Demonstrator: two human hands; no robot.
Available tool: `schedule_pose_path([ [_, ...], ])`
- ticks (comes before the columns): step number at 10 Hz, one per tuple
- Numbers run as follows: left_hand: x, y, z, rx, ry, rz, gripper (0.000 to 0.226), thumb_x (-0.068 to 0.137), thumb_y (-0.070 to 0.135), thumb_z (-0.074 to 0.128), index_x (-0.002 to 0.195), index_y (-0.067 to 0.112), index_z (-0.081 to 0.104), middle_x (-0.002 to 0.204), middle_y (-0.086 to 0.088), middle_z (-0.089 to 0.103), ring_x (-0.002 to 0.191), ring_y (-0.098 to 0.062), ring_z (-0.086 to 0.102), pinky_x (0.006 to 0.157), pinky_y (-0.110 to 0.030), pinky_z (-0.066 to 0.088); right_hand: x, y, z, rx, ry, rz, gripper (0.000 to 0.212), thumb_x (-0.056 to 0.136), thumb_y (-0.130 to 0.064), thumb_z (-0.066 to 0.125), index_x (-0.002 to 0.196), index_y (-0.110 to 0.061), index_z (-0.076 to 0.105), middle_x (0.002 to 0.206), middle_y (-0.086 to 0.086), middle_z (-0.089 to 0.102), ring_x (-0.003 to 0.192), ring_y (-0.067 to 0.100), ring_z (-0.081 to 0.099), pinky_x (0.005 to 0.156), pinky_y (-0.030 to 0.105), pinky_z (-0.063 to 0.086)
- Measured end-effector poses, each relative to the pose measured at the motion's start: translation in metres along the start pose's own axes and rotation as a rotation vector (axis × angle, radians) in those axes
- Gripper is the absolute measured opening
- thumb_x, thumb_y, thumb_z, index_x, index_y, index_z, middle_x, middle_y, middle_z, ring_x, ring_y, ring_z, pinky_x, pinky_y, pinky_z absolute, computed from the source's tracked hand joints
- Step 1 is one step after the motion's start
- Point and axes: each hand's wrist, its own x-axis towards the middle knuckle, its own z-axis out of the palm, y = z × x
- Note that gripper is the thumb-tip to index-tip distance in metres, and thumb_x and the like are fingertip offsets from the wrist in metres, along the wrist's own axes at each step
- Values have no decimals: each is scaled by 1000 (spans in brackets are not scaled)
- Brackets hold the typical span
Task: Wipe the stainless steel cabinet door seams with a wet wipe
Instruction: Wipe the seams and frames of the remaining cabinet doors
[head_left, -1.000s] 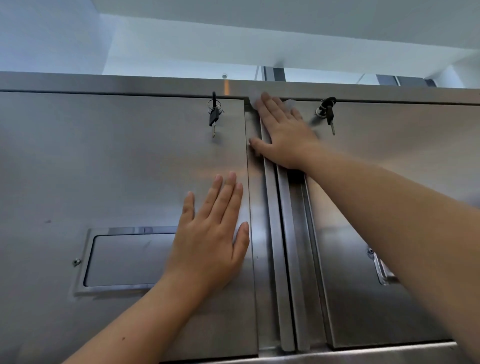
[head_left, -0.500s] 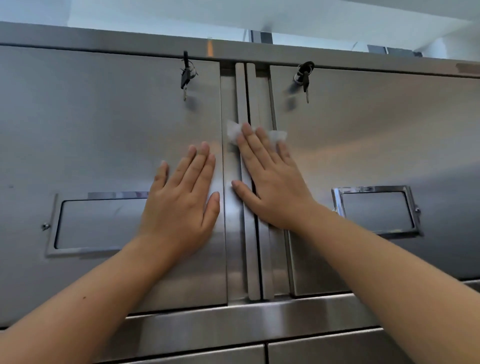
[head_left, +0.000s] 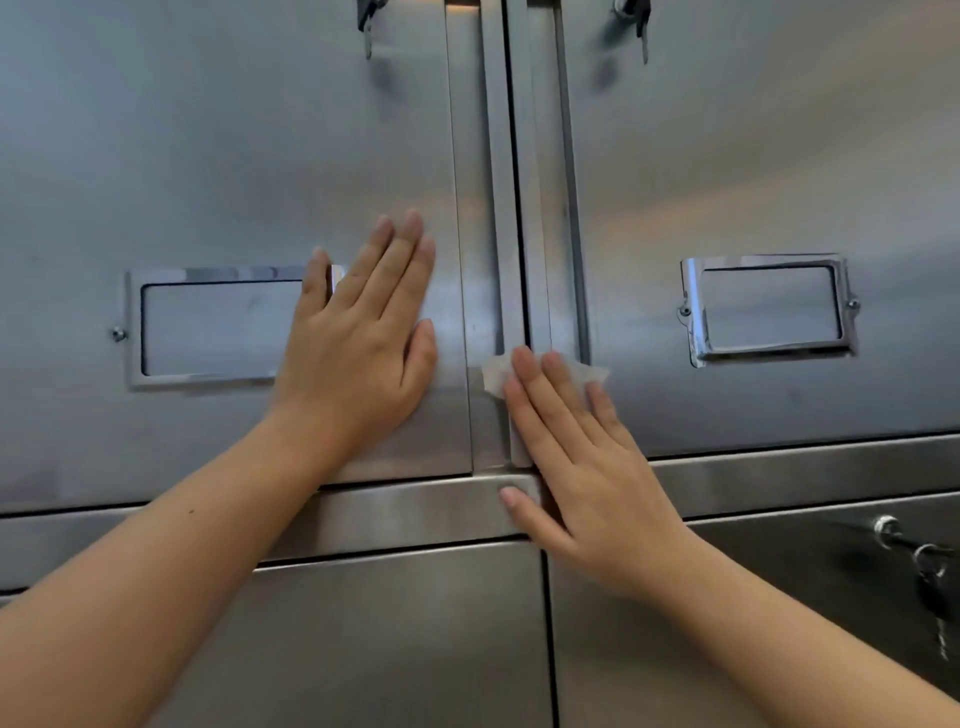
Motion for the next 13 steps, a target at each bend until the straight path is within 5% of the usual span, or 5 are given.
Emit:
schedule_pose_path([
  [6, -1, -1, 0, -27, -18, -8, 58, 90, 28, 26, 143, 7, 31, 151, -9, 25, 139, -20, 22, 109, -47, 14, -22, -20, 6, -62, 33, -94, 64, 88, -41, 45, 141, -6, 35, 150, 17, 25, 140, 33, 21, 111, 50, 21],
  [9, -1, -1, -2, -37, -50, -25, 60, 89, 31, 21, 145, 10, 27, 153, -5, 21, 141, -18, 17, 111, -46, 10, -22, -36, 11, -85, 87, 84, 65, 88, -43, 42, 140, -5, 37, 149, 23, 22, 139, 39, 20, 112, 51, 17],
  [13, -2, -2, 0, -26, -44, -23, 59, 90, 30, 23, 145, 10, 27, 153, -5, 21, 141, -19, 18, 111, -46, 11, -18, -44, 15, 75, 202, 106, 60, 91, -35, 37, 140, 0, 28, 149, 18, 21, 140, 30, 20, 111, 54, 16],
])
